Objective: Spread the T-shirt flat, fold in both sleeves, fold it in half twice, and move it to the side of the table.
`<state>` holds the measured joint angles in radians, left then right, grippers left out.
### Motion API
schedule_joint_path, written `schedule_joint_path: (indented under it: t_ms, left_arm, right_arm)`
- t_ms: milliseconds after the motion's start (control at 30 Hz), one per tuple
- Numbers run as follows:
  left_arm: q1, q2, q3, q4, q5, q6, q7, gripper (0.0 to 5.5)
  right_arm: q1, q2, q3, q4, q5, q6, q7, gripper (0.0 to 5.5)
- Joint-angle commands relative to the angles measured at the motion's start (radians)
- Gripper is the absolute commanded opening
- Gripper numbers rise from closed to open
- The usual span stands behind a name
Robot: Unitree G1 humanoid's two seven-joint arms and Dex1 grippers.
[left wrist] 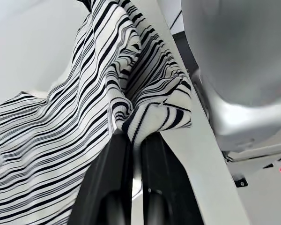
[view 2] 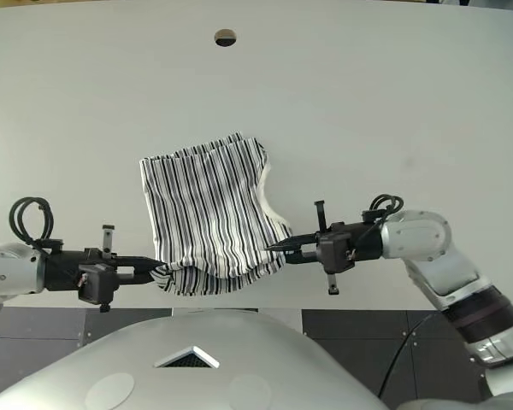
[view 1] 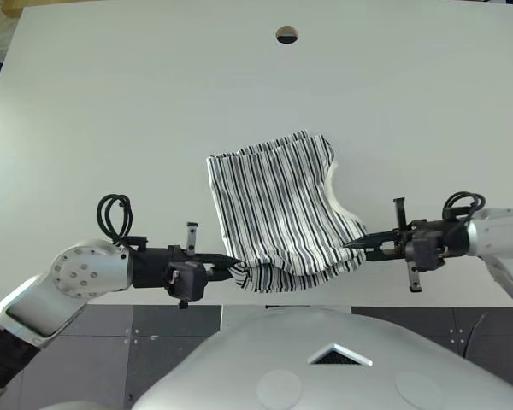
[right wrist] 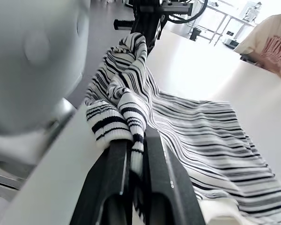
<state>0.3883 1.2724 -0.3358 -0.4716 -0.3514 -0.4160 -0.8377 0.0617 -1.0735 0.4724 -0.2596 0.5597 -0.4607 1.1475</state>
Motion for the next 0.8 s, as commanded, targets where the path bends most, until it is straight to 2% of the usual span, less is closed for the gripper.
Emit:
schedule_joint_path:
  t_ms: [33,200,400,600,800]
  left_arm:
    - [0.04,-0.019,0.054,-0.029,-0.024,0.045,-0.031,0.11]
    - [0.045,-0.077,0.157,-0.02,-0.129,0.091,-0.057,0.11]
    - [-0.018,-0.194,0.24,0.114,-0.153,0.111,-0.1,0.11]
    - [-0.147,-0.32,0.239,0.307,-0.068,0.1,-0.125,0.11]
    - [-0.318,-0.469,0.211,0.552,0.096,0.068,-0.079,0.11]
  right_arm:
    - [0.001,0.011,-0.066,-0.063,0.021,0.084,0.028,0.1]
    - [-0.06,0.148,-0.113,-0.01,-0.074,0.102,-0.016,0.1]
    - [-0.166,0.321,-0.145,0.137,-0.238,0.081,-0.107,0.1]
    - [-0.262,0.445,-0.149,0.314,-0.384,0.042,-0.175,0.1]
    - [-0.352,0.544,-0.14,0.506,-0.508,-0.021,-0.242,0.1]
